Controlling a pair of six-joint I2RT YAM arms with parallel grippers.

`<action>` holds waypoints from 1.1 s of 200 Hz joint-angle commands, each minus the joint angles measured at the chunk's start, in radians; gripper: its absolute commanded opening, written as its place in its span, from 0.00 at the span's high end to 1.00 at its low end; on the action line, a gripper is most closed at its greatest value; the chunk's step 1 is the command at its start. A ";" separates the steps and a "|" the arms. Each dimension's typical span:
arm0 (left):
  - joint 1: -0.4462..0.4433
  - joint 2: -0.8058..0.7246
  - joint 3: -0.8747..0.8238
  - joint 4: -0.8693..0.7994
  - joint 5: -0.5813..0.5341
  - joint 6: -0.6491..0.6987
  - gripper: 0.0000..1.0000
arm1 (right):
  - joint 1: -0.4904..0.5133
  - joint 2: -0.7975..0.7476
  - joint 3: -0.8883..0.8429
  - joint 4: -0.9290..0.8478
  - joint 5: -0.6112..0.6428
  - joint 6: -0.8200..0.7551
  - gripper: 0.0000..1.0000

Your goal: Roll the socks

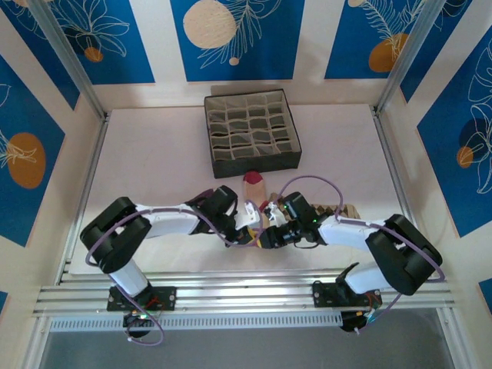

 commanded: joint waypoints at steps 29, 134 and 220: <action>0.012 0.046 0.017 -0.036 -0.032 -0.037 1.00 | -0.010 0.034 0.057 -0.145 0.136 0.076 0.96; -0.025 -0.289 -0.293 0.357 -0.224 0.349 0.76 | -0.043 0.272 0.335 -0.560 0.113 0.110 0.99; -0.178 -0.184 -0.261 0.412 -0.432 0.585 0.60 | -0.043 0.357 0.422 -0.655 0.053 0.066 1.00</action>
